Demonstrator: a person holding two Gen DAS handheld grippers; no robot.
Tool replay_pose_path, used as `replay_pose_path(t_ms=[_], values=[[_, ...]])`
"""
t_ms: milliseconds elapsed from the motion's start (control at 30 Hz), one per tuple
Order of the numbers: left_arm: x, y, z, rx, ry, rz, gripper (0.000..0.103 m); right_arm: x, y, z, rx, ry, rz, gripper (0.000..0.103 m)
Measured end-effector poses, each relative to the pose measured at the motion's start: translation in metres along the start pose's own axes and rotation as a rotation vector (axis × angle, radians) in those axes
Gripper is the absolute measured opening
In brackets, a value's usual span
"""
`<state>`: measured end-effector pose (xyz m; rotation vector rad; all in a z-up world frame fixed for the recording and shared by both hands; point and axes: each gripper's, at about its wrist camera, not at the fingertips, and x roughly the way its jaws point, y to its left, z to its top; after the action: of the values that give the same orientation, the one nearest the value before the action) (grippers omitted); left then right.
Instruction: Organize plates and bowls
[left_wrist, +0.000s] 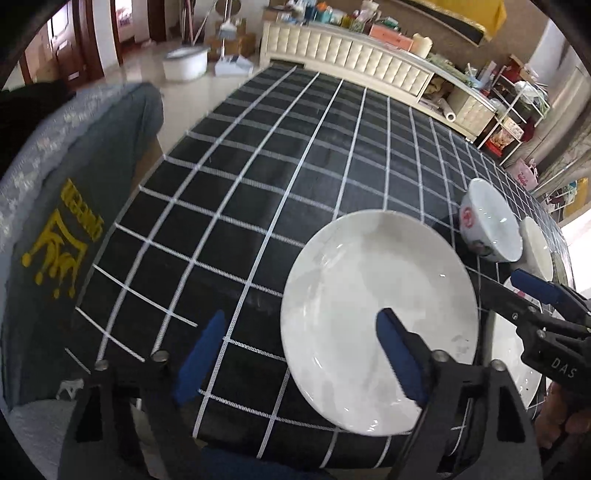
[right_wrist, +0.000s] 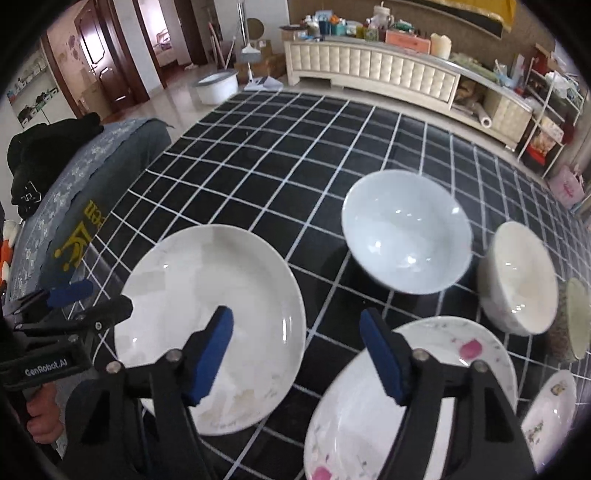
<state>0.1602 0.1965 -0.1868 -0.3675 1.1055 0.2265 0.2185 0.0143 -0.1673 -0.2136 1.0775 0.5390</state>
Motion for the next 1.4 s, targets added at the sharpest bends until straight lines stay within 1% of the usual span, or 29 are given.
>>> replay_pose_path(t_ms=[67,133,167,200,233,300,367,400,433,467,533,600,667,800,900,967,1067,1133,1267,1400], values=[[0.011,0.005,0.000,-0.009,0.031,-0.005,0.072,0.007,0.001,0.000,-0.009,0.017,0.000,0.071],[0.017,0.007,0.000,-0.011,0.049,-0.006,0.063,0.015,0.003,0.001,-0.018,0.036,0.000,0.068],[0.021,0.008,-0.001,-0.016,0.060,-0.010,0.062,0.019,0.003,0.000,-0.022,0.043,-0.003,0.066],[0.023,0.009,-0.002,-0.020,0.065,-0.010,0.062,0.022,0.003,0.000,-0.026,0.054,-0.011,0.063],[0.024,0.010,-0.003,-0.025,0.073,-0.007,0.059,0.026,0.003,0.000,-0.026,0.064,-0.013,0.060],[0.028,0.011,-0.004,-0.031,0.084,-0.002,0.054,0.030,0.001,-0.001,-0.017,0.083,-0.016,0.049],[0.031,0.012,-0.006,-0.035,0.094,-0.008,0.046,0.034,-0.001,-0.004,-0.008,0.108,-0.001,0.042],[0.031,0.013,-0.007,-0.035,0.099,-0.014,0.038,0.035,-0.002,-0.005,-0.006,0.117,0.004,0.037],[0.032,0.013,-0.008,-0.037,0.107,-0.020,0.033,0.037,-0.003,-0.006,0.001,0.126,0.014,0.034],[0.029,0.013,-0.009,-0.037,0.104,-0.021,0.032,0.039,-0.005,-0.008,0.011,0.135,0.022,0.029],[0.031,0.011,-0.008,-0.033,0.112,-0.034,0.025,0.039,-0.007,-0.010,0.032,0.138,0.047,0.026],[0.032,0.008,-0.008,-0.024,0.118,-0.045,0.020,0.037,-0.008,-0.011,0.041,0.132,0.039,0.025],[0.032,0.005,-0.008,-0.011,0.115,-0.028,0.021,0.035,-0.009,-0.012,0.051,0.123,0.031,0.023],[0.034,0.004,-0.008,-0.015,0.122,-0.036,0.019,0.031,-0.013,-0.016,0.068,0.118,0.022,0.020],[0.028,-0.003,-0.007,0.004,0.109,-0.019,0.018,0.027,-0.014,-0.018,0.095,0.117,0.008,0.020],[0.022,-0.010,-0.007,0.024,0.096,-0.015,0.018,0.018,-0.014,-0.019,0.099,0.092,-0.011,0.020],[0.019,-0.014,-0.004,0.018,0.083,-0.025,0.019,0.011,-0.020,-0.016,0.123,0.078,0.002,0.020],[0.018,-0.014,-0.002,0.017,0.077,-0.025,0.019,0.013,-0.021,-0.011,0.116,0.073,0.009,0.020],[0.021,-0.008,-0.002,-0.006,0.071,-0.020,0.019,0.020,-0.010,-0.005,0.076,0.064,0.006,0.020],[0.022,-0.002,-0.004,-0.013,0.071,0.005,0.019,0.032,-0.002,-0.007,0.069,0.085,0.029,0.020]])
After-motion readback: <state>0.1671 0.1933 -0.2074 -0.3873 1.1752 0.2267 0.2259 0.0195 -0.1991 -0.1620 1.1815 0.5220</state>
